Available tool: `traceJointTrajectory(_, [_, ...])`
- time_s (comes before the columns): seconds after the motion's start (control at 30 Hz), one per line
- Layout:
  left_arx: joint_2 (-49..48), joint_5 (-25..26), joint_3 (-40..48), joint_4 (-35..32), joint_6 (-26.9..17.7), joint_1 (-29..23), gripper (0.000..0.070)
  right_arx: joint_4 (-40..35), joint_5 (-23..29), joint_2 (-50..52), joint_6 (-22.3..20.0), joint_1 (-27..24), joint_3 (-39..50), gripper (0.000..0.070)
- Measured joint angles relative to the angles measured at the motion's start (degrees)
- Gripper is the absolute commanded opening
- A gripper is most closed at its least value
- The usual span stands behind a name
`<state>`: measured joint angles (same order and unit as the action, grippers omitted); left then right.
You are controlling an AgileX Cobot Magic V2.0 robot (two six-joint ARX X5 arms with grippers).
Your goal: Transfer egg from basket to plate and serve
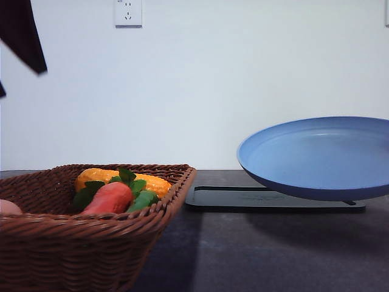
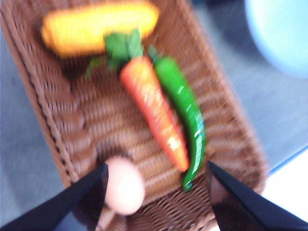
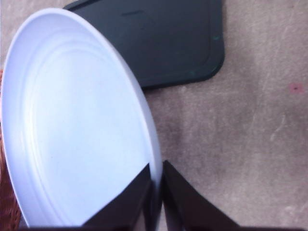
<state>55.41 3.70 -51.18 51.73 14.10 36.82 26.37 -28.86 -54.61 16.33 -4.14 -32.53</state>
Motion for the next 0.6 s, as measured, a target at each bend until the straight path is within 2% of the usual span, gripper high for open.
traceJointTrajectory(0.1, [3.8, -2.56, 0.0, 1.13, 1.83, 2.34, 0.041, 0.0, 0.0, 0.0, 0.03, 0.0, 0.0, 0.0])
traceJointTrajectory(0.3, [11.18, -3.66, 0.0, 2.67, 4.02, 4.72, 0.0407, 0.15, 0.02, 0.0, 0.05, 0.0, 0.0, 0.0])
traceJointTrajectory(0.6, [19.04, -5.3, 0.0, 2.62, 4.75, 5.07, 0.0405, 0.26, 0.02, 0.0, 0.05, 0.0, 0.0, 0.0])
